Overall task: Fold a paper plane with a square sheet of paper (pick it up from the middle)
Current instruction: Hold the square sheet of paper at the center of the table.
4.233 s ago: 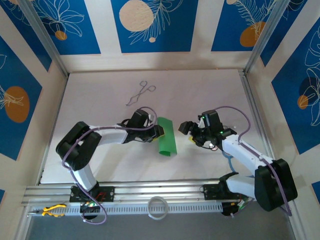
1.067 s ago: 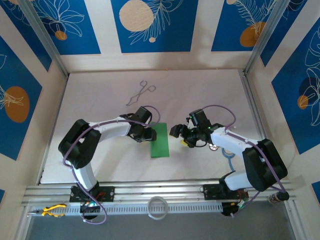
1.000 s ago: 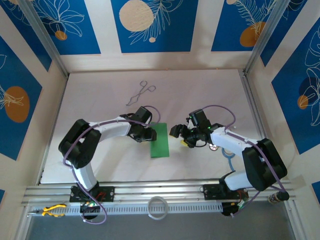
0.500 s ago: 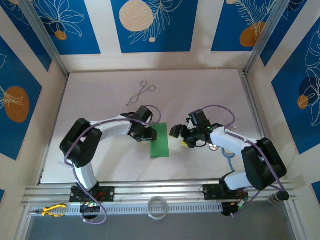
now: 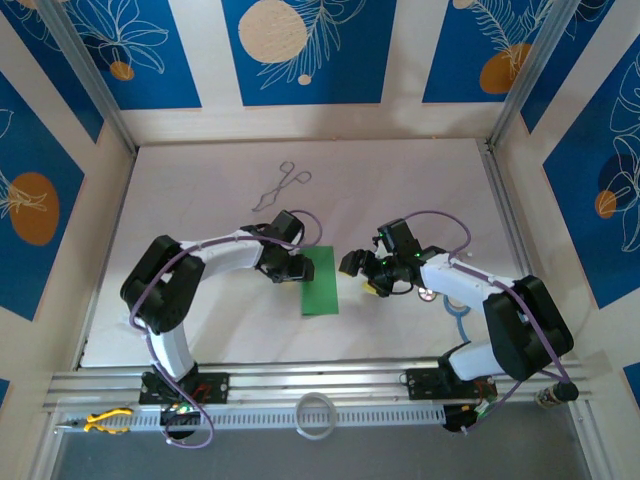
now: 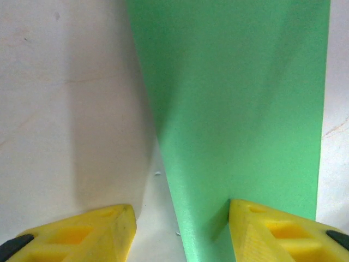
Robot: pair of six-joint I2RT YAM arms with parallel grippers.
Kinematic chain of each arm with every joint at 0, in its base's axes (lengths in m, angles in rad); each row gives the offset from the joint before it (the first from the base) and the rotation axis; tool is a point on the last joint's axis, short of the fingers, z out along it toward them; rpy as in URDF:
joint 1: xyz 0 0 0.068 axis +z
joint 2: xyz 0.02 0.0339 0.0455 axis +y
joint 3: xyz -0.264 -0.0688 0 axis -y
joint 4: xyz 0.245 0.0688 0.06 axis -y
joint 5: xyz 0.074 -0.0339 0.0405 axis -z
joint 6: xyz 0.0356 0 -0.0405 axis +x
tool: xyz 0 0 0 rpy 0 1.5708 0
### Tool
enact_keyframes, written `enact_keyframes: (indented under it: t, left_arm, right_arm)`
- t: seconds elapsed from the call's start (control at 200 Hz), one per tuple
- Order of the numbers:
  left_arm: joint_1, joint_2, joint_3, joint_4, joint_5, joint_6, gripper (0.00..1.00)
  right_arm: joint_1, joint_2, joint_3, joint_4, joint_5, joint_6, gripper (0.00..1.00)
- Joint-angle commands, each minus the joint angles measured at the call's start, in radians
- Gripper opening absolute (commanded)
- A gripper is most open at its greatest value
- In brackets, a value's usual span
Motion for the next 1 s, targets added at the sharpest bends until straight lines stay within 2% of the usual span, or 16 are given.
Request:
enact_keyframes:
  t: [0.0,0.355,0.475,0.645,0.87,0.995]
  left_arm:
    - [0.0,0.072,-0.001,0.04,0.033,0.01,0.53]
    - [-0.002,0.081,0.005,0.025,0.022,0.013,0.53]
    - [-0.001,0.085,0.004,0.027,0.024,0.011,0.53]
    - [-0.002,0.084,0.0,0.033,0.025,0.008,0.53]
    - [-0.001,0.082,-0.006,0.036,0.024,0.006,0.53]
    - [-0.002,0.082,-0.008,0.046,0.031,0.013,0.53]
  right_arm:
    - [0.007,0.0,0.026,-0.026,0.012,-0.011,0.81]
    - [0.007,-0.003,0.018,-0.021,0.013,-0.007,0.82]
    - [0.01,0.0,0.013,-0.001,-0.005,-0.013,0.78]
    - [0.01,0.02,0.013,0.033,-0.029,-0.021,0.53]
    - [0.031,0.061,0.036,0.04,0.008,-0.051,0.24]
    - [0.047,0.094,0.059,0.026,0.028,-0.052,0.22]
